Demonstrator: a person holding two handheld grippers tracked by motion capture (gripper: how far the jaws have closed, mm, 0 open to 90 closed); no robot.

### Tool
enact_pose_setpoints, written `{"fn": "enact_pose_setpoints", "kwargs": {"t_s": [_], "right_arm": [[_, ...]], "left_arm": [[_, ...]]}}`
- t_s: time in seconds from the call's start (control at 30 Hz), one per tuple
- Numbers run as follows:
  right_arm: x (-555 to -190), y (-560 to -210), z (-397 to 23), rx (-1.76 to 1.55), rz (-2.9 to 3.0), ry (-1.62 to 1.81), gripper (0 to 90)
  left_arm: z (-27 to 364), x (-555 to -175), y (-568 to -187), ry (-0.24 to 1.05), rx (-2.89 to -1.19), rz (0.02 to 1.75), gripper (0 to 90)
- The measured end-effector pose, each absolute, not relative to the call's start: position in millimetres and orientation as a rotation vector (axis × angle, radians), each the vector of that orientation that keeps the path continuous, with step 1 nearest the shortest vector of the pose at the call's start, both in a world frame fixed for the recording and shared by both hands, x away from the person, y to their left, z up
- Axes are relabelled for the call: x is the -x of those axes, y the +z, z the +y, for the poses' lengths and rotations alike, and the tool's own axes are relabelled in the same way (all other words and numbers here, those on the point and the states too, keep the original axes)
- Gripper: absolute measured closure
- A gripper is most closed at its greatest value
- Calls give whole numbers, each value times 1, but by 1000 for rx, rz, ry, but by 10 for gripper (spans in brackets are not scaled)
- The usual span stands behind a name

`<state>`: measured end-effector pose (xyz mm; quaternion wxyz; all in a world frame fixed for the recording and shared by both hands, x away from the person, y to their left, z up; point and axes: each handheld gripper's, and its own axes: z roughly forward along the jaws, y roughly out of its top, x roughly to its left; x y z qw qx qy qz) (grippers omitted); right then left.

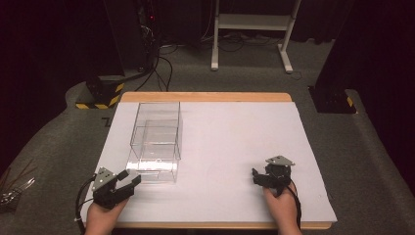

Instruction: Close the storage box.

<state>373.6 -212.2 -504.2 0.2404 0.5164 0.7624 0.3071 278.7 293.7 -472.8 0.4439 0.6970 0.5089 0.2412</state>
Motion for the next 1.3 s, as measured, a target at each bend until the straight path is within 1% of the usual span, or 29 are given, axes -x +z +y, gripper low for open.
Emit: {"fn": "enact_pose_setpoints", "kwargs": {"t_s": [0.73,0.97,1.03,1.2,1.3], "right_arm": [[-374,-504,-212,-1407,2087,840,155],[-374,-504,-212,-1407,2088,841,155],[-374,-504,-212,-1408,2087,840,155],[-374,-504,-212,-1407,2087,840,155],[-374,-504,-212,-1407,2088,841,155]], "left_arm": [[291,-302,-470,616,-1732,1268,449],[291,-311,-471,648,-1728,1306,346],[291,-313,-471,642,-1725,1312,337],[290,-318,-470,648,-1730,1314,346],[291,-322,-470,641,-1729,1325,321]]}}
